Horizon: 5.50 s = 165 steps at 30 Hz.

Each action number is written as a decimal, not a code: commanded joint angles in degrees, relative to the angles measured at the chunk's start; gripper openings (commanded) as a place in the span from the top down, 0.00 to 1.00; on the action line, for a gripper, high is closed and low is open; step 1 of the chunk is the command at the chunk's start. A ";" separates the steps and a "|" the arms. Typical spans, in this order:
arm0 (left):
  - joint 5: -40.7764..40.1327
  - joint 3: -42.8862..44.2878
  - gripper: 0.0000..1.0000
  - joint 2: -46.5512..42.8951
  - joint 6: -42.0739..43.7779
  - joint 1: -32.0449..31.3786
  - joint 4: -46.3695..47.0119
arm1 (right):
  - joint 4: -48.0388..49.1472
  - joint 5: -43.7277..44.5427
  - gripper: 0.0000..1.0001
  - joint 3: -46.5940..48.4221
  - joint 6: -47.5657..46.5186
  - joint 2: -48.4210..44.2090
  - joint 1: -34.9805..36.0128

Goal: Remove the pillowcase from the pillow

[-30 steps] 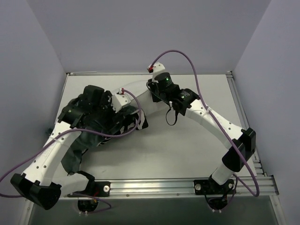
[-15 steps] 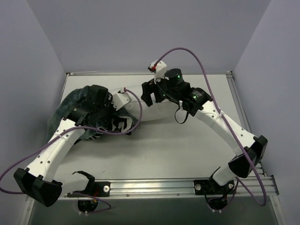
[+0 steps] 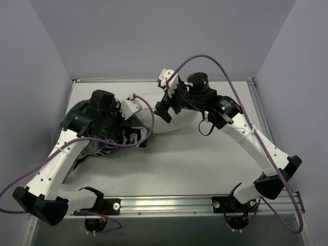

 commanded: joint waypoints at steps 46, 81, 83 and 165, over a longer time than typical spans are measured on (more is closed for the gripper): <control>4.53 7.34 0.14 0.12 -1.87 7.80 -2.73 | 6.04 -1.30 1.00 -5.30 15.40 19.70 -8.51; 14.98 -2.58 0.04 -6.47 4.01 41.46 -14.42 | 2.53 -4.03 1.00 -3.63 29.91 12.93 -16.95; 16.30 -6.88 0.00 -7.09 4.37 42.43 -12.67 | 2.70 -3.94 1.00 -3.72 29.91 12.93 -17.21; -1.44 -15.78 0.84 7.94 -10.83 40.50 20.30 | 13.00 11.27 0.78 -37.74 41.60 0.35 -30.66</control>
